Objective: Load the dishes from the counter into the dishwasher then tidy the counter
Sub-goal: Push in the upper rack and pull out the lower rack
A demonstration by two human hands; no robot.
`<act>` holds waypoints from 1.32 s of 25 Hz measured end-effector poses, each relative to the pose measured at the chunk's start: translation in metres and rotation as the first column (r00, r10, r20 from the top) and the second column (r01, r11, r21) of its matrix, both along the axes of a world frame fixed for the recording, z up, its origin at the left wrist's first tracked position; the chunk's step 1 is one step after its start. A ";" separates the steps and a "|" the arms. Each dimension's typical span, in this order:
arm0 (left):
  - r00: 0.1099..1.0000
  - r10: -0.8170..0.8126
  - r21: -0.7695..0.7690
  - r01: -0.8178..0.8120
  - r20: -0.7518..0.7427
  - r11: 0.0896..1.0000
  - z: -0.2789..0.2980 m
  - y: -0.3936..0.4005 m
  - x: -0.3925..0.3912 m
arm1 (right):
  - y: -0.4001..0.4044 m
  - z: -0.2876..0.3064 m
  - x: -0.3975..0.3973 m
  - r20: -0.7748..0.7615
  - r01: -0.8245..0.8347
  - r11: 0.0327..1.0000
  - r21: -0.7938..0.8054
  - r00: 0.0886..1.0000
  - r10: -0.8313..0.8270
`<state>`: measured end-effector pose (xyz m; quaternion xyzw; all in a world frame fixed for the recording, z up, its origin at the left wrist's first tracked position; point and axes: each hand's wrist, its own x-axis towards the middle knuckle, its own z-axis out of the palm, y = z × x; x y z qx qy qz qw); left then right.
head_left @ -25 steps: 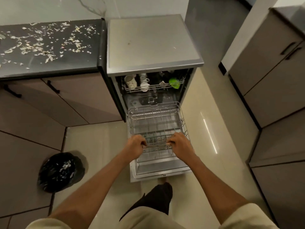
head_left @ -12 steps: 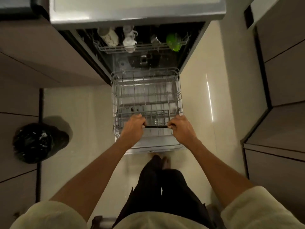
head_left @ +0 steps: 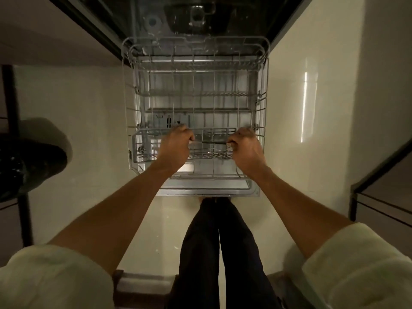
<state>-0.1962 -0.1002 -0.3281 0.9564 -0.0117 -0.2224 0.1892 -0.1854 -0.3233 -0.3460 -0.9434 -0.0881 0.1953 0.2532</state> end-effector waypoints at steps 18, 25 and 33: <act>0.997 -0.006 0.009 0.007 -0.076 1.000 -0.153 -0.002 -0.010 | 0.004 -0.151 -0.002 -0.037 -0.142 0.981 -0.133 0.990 0.138; 0.995 -0.042 0.044 0.046 -0.090 0.998 -0.160 -0.002 -0.011 | 0.005 -0.156 -0.001 -0.071 -0.174 0.971 -0.166 0.984 0.164; 0.996 -0.010 0.007 0.011 -0.089 1.000 -0.152 0.001 -0.011 | 0.004 -0.148 -0.003 -0.098 -0.203 0.967 -0.153 0.977 0.190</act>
